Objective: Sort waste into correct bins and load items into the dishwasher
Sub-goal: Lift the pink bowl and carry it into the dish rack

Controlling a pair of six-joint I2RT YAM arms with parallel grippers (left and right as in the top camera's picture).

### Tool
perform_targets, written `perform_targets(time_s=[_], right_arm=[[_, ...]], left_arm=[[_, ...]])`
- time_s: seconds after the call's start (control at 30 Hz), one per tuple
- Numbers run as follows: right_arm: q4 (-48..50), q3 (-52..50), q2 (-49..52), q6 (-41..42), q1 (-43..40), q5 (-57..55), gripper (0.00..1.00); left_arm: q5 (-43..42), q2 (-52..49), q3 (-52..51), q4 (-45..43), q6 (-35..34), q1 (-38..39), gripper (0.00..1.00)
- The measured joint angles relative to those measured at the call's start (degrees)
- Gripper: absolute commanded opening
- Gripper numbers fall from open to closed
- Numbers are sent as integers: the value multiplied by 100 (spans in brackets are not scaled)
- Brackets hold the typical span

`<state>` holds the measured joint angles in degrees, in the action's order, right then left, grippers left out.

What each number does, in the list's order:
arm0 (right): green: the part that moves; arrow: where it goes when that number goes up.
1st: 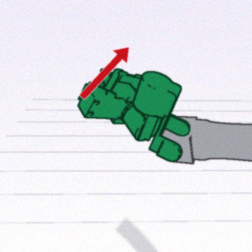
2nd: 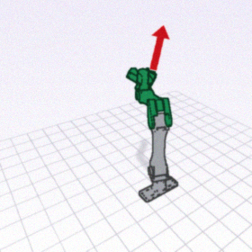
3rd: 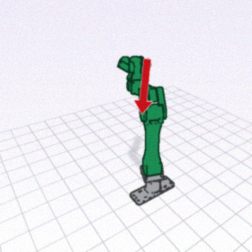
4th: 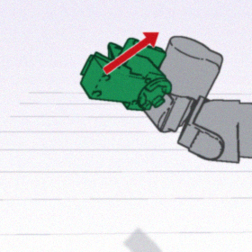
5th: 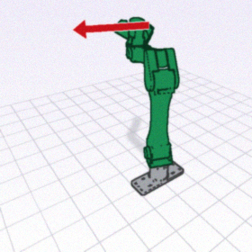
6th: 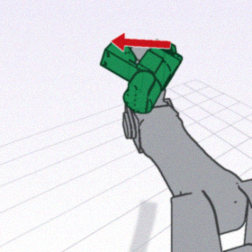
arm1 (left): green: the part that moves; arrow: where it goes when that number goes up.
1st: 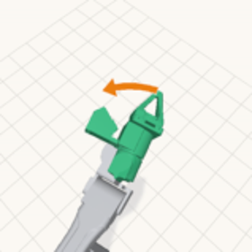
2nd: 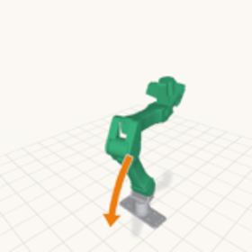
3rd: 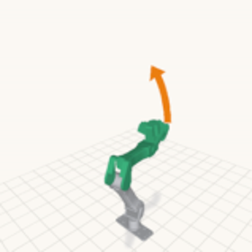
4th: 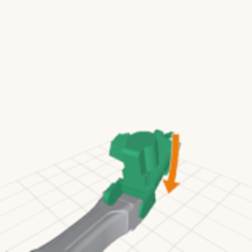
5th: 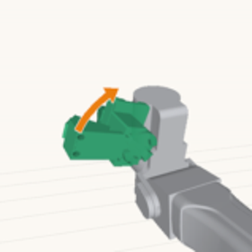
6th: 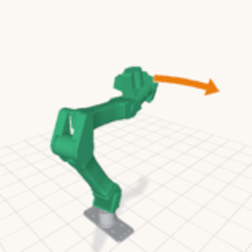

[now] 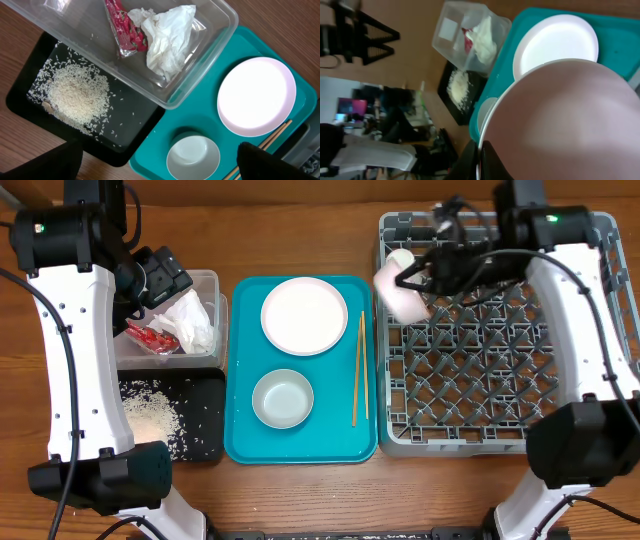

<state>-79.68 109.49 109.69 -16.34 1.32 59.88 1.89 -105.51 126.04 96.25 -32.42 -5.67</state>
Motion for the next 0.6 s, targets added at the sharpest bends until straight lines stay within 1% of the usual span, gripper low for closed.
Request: perform_targets(time_s=[0.13,0.33,0.43,0.6], right_arm=[[426,-660,4,-254,-367,540,4],[1862,-1849,57,-372,-560,1751,4],[2369,-2229,70,-393,-612,2225,4],[2811,-2553,70,-393,-623,2490,4]], left_arm=[[0,0,0,2,0,0,100],[-2,0,0,2,0,0,100],[-2,0,0,2,0,0,100],[0,0,0,2,0,0,100]])
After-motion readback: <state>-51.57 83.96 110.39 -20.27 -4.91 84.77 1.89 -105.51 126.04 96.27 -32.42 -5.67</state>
